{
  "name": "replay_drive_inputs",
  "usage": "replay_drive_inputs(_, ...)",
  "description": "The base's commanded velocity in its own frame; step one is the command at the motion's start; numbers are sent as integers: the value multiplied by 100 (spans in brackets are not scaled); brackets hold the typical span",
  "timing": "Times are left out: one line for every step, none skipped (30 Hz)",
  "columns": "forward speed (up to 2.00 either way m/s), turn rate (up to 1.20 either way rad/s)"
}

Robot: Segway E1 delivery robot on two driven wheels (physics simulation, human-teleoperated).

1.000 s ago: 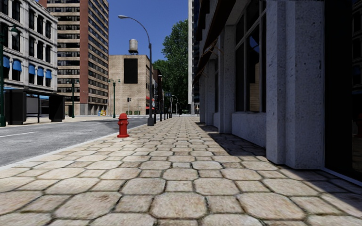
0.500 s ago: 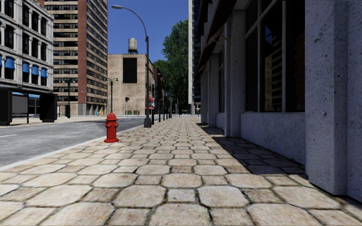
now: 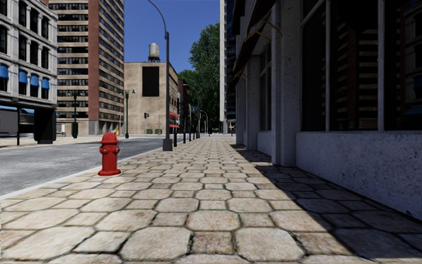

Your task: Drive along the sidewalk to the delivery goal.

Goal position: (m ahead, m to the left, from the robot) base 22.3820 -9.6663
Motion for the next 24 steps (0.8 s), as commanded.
replay_drive_inputs(200, 0)
replay_drive_inputs(200, 0)
replay_drive_inputs(200, 0)
replay_drive_inputs(200, 0)
replay_drive_inputs(200, 0)
replay_drive_inputs(200, 0)
replay_drive_inputs(200, 0)
replay_drive_inputs(200, 0)
replay_drive_inputs(200, 0)
replay_drive_inputs(200, 0)
replay_drive_inputs(200, 0)
replay_drive_inputs(200, 0)
replay_drive_inputs(200, 0)
replay_drive_inputs(200, 0)
replay_drive_inputs(200, 0)
replay_drive_inputs(200, 0)
replay_drive_inputs(200, 0)
replay_drive_inputs(200, 0)
replay_drive_inputs(200, 0)
replay_drive_inputs(200, 0)
replay_drive_inputs(200, 0)
replay_drive_inputs(200, 0)
replay_drive_inputs(200, 0)
replay_drive_inputs(200, 0)
